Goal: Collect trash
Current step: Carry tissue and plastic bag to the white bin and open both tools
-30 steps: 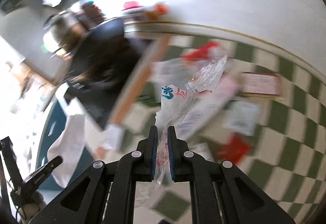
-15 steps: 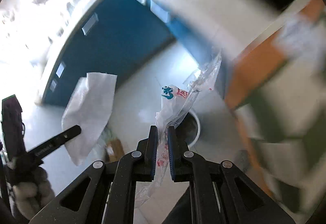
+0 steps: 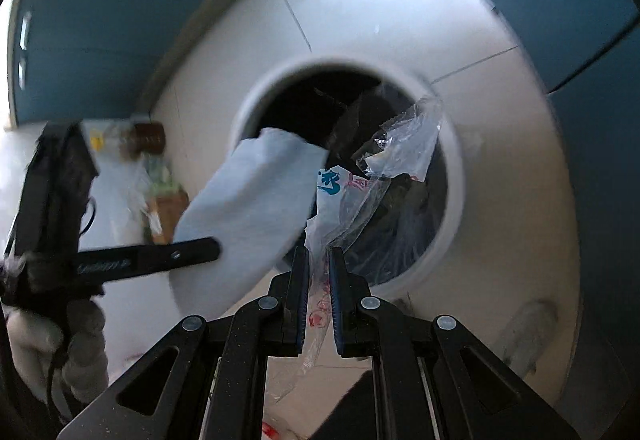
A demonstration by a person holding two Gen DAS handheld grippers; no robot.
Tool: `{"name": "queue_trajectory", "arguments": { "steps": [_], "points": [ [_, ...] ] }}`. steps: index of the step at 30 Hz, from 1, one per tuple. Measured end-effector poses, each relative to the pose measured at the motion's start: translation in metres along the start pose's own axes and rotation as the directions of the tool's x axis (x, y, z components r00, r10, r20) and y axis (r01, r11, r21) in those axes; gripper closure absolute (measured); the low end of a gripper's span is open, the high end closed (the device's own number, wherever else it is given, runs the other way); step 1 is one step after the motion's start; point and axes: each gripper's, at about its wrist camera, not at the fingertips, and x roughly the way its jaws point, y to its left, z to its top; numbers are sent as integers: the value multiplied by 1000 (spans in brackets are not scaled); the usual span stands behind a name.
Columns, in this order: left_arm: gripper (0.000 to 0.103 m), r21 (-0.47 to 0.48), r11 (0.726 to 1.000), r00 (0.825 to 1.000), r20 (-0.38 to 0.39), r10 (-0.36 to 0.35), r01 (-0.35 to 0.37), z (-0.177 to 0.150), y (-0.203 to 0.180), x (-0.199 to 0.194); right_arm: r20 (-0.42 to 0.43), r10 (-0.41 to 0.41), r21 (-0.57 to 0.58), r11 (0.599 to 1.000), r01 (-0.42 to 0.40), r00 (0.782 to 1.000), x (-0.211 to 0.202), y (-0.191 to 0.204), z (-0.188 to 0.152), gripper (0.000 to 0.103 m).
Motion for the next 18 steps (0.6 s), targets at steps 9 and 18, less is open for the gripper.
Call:
{"name": "queue_trajectory", "arguments": {
  "steps": [9, 18],
  "points": [
    [30, -24, 1000, 1000, 4, 8, -8, 7, -8, 10, -81, -102, -67, 993, 96, 992, 57, 20, 11, 64],
    [2, 1, 983, 968, 178, 179, -182, -12, -22, -40, -62, -151, -35, 988, 149, 987, 62, 37, 4, 39]
  ]
}}
